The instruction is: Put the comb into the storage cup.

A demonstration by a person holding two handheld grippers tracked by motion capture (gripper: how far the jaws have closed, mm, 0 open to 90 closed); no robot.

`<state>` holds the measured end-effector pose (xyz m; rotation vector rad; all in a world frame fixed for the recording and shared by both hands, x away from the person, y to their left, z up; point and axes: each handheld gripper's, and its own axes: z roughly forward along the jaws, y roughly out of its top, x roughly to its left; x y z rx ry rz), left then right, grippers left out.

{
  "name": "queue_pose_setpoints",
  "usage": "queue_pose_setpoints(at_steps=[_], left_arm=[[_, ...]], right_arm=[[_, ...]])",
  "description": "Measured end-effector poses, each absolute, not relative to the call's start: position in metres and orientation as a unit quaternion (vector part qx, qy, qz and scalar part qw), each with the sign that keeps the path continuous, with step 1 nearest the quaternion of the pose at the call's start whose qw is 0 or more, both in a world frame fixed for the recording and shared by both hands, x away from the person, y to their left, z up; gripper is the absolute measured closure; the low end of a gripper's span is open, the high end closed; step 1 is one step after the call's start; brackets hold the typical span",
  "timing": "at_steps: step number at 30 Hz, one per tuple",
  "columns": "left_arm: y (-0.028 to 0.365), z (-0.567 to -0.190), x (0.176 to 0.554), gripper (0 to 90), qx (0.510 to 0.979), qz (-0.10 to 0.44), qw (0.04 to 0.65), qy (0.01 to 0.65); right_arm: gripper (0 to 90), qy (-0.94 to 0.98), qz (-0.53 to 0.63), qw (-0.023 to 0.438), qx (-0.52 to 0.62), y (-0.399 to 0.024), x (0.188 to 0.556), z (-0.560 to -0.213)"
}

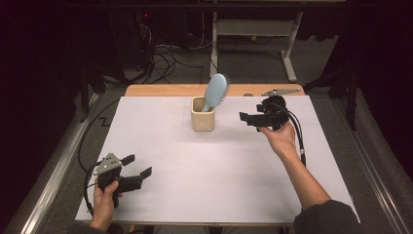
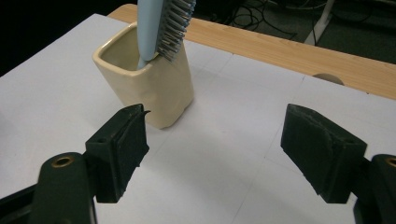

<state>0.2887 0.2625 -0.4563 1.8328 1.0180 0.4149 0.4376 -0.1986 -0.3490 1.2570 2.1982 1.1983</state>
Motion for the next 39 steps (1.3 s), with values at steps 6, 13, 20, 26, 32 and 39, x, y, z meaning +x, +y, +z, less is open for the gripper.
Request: queue_pose_setpoints(at_steps=[6, 13, 20, 26, 32, 39], left_arm=[[0.262, -0.456, 0.289, 16.2, 0.752, 0.170, 0.481, 0.417], [0.262, -0.456, 0.289, 16.1, 0.751, 0.171, 0.481, 0.419], [0.263, -0.456, 0.289, 16.1, 0.751, 0.171, 0.480, 0.419], [0.262, -0.456, 0.288, 16.1, 0.751, 0.171, 0.481, 0.419], [0.262, -0.456, 0.288, 16.1, 0.751, 0.171, 0.481, 0.419], [0.262, -0.456, 0.288, 16.1, 0.752, 0.170, 0.480, 0.419]], right_arm=[[23.2, 0.770, 0.427, 0.173, 0.443, -0.205, 0.432, -0.350], [23.0, 0.768, 0.431, 0.175, 0.440, -0.212, 0.426, -0.350], [23.0, 0.765, 0.437, 0.176, 0.438, -0.218, 0.419, -0.350], [23.0, 0.765, 0.438, 0.173, 0.440, -0.223, 0.414, -0.352], [23.0, 0.762, 0.443, 0.174, 0.439, -0.228, 0.409, -0.351], [22.9, 0.761, 0.446, 0.174, 0.438, -0.233, 0.403, -0.352]])
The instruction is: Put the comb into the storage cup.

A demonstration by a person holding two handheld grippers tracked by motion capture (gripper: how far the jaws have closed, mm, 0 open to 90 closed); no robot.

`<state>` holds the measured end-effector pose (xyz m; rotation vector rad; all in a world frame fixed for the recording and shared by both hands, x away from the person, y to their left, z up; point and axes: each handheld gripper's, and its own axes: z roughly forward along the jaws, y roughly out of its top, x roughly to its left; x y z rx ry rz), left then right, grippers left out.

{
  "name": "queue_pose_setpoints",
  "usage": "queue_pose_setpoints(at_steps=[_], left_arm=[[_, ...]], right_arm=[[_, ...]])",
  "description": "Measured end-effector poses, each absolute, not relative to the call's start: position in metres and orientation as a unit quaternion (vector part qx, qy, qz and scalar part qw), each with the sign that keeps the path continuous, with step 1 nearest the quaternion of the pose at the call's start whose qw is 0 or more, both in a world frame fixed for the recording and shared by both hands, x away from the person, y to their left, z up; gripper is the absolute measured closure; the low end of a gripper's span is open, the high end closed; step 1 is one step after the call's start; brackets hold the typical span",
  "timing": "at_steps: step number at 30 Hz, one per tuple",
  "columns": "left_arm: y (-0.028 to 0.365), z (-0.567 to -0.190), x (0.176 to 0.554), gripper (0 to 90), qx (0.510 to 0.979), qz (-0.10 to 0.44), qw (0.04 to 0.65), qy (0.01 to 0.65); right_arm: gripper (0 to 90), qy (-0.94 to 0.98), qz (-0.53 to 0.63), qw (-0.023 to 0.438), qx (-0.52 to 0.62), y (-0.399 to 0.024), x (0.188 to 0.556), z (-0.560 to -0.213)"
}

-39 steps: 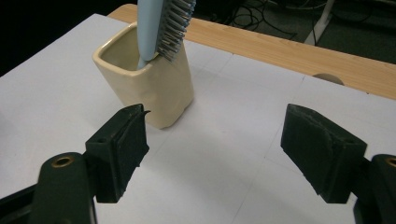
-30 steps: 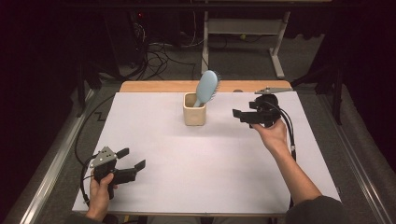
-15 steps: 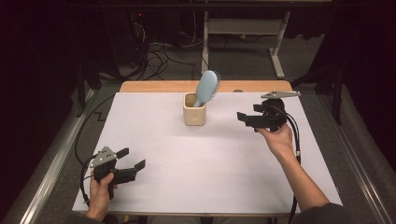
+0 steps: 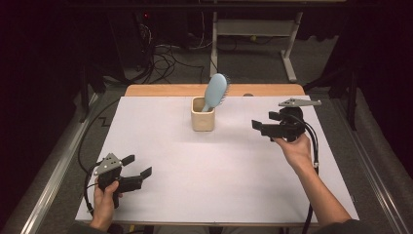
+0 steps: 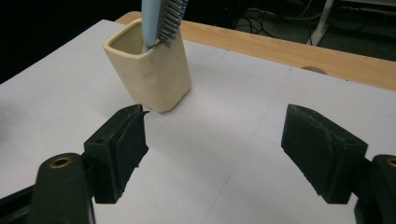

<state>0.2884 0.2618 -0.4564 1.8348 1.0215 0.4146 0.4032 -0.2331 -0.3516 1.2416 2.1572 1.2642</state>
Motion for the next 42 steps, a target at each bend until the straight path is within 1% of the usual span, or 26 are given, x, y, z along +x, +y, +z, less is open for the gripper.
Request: queue_pose_setpoints(at_steps=[42], left_arm=[[0.261, -0.457, 0.288, 16.1, 0.752, 0.170, 0.479, 0.420]], right_arm=[[22.9, 0.756, 0.455, 0.177, 0.436, -0.252, 0.381, -0.354]])
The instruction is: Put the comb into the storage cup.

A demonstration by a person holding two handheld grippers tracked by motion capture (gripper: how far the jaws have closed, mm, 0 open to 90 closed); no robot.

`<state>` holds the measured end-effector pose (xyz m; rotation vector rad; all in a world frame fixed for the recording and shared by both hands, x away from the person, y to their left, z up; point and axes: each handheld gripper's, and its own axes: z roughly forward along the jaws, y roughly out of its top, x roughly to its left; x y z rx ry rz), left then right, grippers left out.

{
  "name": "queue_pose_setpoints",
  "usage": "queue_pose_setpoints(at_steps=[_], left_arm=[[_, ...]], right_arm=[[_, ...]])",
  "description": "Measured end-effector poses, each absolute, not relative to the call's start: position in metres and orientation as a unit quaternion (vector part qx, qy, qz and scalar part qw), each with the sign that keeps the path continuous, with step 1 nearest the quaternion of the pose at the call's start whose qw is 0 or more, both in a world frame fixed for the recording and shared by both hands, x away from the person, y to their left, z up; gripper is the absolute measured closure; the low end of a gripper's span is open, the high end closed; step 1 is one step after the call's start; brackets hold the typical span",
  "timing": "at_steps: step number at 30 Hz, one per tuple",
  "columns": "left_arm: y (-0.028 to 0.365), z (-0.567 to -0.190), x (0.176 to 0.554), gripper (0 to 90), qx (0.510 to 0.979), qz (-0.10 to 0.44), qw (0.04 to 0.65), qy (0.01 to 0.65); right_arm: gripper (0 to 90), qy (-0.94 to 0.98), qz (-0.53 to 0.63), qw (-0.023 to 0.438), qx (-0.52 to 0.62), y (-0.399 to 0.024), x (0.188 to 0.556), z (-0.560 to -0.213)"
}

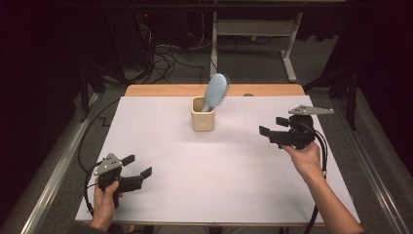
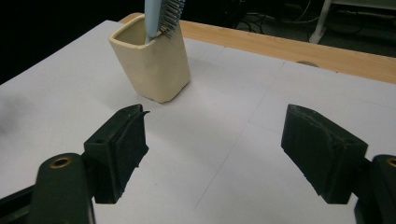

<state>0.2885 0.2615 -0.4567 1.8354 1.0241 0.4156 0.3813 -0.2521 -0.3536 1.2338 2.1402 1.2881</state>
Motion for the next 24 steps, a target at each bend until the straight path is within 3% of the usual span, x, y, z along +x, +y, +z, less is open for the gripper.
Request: queue_pose_setpoints(at_steps=[24], left_arm=[[0.262, -0.457, 0.289, 16.1, 0.751, 0.170, 0.479, 0.422]], right_arm=[[22.9, 0.746, 0.466, 0.185, 0.439, -0.269, 0.368, -0.352]])
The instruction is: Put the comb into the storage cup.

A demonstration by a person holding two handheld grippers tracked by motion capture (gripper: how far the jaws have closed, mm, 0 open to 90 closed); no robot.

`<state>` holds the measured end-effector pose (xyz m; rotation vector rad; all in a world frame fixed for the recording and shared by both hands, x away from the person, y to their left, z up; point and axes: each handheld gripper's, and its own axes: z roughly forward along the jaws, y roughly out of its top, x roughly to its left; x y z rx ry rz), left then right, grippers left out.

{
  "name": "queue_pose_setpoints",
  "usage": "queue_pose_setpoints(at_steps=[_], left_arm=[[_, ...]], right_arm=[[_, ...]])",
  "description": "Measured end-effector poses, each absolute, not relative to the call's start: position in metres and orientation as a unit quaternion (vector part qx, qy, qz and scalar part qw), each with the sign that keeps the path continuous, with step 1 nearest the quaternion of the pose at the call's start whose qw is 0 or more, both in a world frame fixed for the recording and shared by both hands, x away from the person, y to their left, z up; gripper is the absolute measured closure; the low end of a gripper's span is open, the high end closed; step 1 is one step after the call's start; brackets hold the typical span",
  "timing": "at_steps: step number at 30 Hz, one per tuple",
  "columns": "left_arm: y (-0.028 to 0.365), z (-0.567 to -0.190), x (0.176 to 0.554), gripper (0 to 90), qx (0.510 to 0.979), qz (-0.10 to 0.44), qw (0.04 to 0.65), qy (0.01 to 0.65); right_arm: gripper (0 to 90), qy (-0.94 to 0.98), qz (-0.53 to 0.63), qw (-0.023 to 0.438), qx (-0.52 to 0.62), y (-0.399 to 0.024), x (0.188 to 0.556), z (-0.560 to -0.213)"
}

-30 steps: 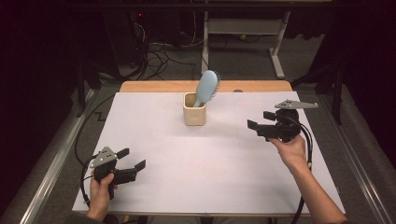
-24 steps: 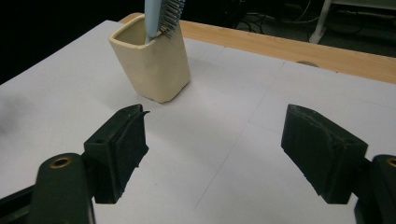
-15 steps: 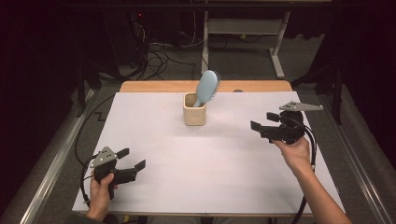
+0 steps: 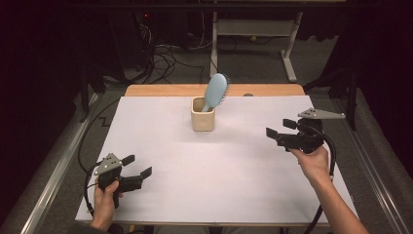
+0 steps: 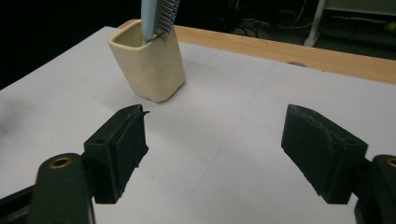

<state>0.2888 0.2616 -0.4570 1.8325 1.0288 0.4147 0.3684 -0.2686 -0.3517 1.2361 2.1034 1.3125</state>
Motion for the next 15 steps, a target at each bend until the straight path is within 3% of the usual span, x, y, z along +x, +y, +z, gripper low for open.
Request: queue_pose_setpoints(at_steps=[15], left_arm=[[0.2616, -0.4569, 0.2886, 16.1, 0.751, 0.170, 0.479, 0.422]], right_arm=[[22.9, 0.742, 0.474, 0.187, 0.436, -0.2764, 0.3579, -0.3528]])
